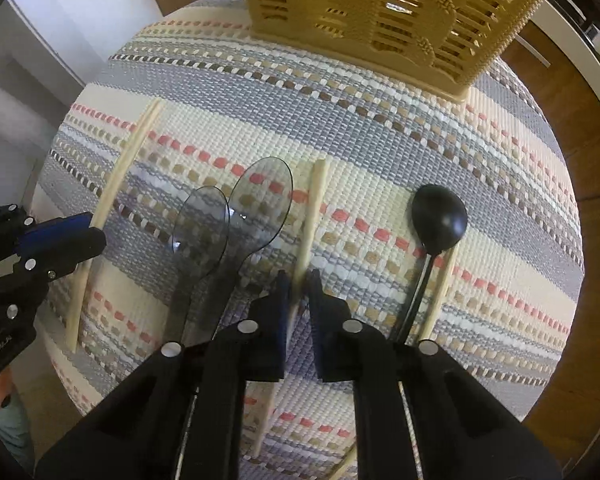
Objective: Organize utensils
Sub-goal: 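Grasp a pair of wooden chopsticks with the left tool while the right tool grasps one chopstick, then carry the chopsticks over the yellow basket and open both tools to drop them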
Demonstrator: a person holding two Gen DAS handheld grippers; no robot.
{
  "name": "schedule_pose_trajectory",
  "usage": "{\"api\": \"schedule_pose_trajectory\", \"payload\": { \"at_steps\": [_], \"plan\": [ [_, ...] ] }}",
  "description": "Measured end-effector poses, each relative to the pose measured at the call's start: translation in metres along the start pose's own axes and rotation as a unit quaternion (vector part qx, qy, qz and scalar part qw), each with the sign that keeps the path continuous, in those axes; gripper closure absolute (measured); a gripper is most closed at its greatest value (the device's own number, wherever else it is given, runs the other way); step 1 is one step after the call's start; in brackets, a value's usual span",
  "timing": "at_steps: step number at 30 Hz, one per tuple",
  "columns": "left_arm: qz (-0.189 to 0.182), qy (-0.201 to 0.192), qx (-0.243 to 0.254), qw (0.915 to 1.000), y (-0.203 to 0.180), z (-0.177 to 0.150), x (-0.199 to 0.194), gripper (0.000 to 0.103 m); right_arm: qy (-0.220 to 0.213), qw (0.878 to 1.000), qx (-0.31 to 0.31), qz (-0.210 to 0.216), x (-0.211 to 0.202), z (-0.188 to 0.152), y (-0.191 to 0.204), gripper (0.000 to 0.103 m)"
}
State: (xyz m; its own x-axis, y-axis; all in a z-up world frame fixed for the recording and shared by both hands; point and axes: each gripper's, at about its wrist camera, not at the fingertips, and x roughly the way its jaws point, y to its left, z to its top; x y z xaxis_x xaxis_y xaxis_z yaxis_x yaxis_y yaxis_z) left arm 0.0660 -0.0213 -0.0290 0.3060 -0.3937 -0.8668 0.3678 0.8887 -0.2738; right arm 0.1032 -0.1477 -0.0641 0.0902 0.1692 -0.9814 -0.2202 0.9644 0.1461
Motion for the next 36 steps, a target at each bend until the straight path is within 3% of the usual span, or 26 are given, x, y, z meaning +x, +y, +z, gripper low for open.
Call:
{"api": "schedule_pose_trajectory", "payload": {
  "at_steps": [6, 10, 18, 23, 29, 36],
  "plan": [
    [-0.006, -0.016, 0.000, 0.9999, -0.002, 0.003, -0.008, 0.093, -0.008, 1.000, 0.004, 0.014, -0.004, -0.005, 0.003, 0.099],
    [-0.018, -0.052, -0.002, 0.9985, -0.007, 0.008, -0.021, 0.093, -0.025, 0.999, 0.016, 0.033, -0.017, -0.011, -0.012, 0.098],
    [-0.036, -0.149, 0.007, 0.9882, -0.020, 0.027, -0.069, 0.093, -0.122, 0.989, 0.029, 0.078, -0.078, -0.020, -0.040, 0.098],
    [-0.048, -0.221, 0.019, 0.9739, -0.031, 0.045, -0.101, 0.093, -0.188, 0.975, 0.027, 0.113, -0.120, -0.019, -0.066, 0.098],
    [-0.061, -0.293, 0.021, 0.9539, -0.034, 0.076, -0.130, 0.093, -0.273, 0.954, 0.027, 0.119, -0.161, -0.004, -0.073, 0.098],
    [-0.067, -0.365, 0.028, 0.9282, -0.041, 0.109, -0.149, 0.093, -0.376, 0.921, 0.039, 0.100, -0.205, 0.009, -0.087, 0.098]
  ]
}}
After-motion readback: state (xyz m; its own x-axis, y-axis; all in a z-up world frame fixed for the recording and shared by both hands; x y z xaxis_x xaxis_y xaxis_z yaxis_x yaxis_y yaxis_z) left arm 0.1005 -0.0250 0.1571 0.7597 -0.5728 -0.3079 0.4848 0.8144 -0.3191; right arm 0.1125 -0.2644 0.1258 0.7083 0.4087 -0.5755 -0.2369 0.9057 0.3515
